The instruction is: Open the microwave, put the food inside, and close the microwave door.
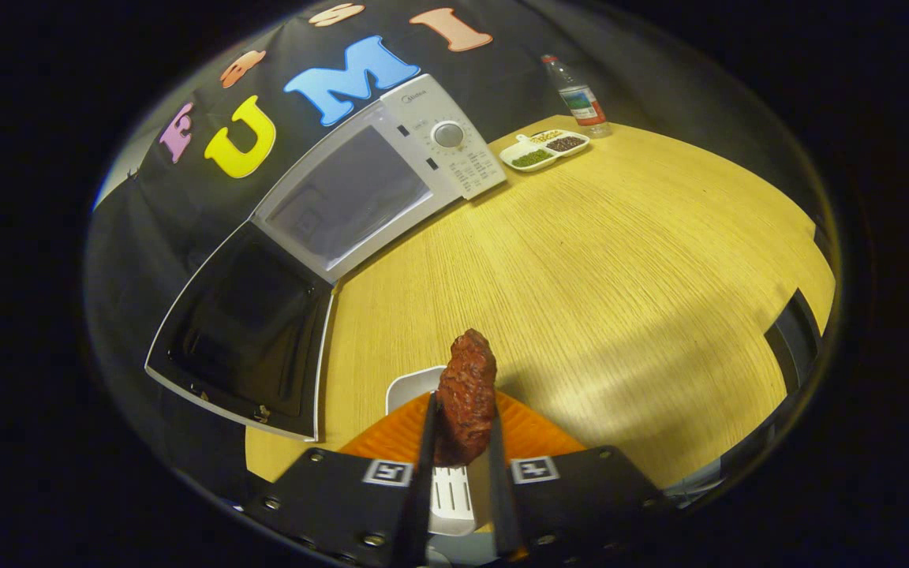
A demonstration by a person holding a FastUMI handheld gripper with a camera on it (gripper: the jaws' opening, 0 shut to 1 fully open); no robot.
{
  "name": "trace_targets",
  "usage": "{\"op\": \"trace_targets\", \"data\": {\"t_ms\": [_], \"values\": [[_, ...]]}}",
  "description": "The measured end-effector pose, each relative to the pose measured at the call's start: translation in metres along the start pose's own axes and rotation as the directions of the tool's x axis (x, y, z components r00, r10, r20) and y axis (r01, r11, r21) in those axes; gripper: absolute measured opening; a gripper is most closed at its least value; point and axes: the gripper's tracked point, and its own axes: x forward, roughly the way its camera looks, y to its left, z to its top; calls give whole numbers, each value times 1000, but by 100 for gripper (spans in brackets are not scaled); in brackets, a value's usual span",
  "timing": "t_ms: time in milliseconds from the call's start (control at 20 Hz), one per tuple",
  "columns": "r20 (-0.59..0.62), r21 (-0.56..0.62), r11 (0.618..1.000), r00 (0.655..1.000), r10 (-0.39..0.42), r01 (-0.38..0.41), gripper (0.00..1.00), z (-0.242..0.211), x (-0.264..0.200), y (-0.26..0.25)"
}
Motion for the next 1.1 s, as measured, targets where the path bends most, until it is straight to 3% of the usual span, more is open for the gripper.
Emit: {"op": "trace_targets", "data": {"t_ms": [50,100,200,600,1100], "values": [[24,18,1000,1000,-8,7,27,5,-3,4],[45,7,1000,999,-17,16,15,10,-6,5],[58,-43,999,998,-29,32,7,19,-9,9],[96,-79,996,994,54,-46,7,64,-17,53],[196,-158,980,969,150,-119,7,152,32,113]]}}
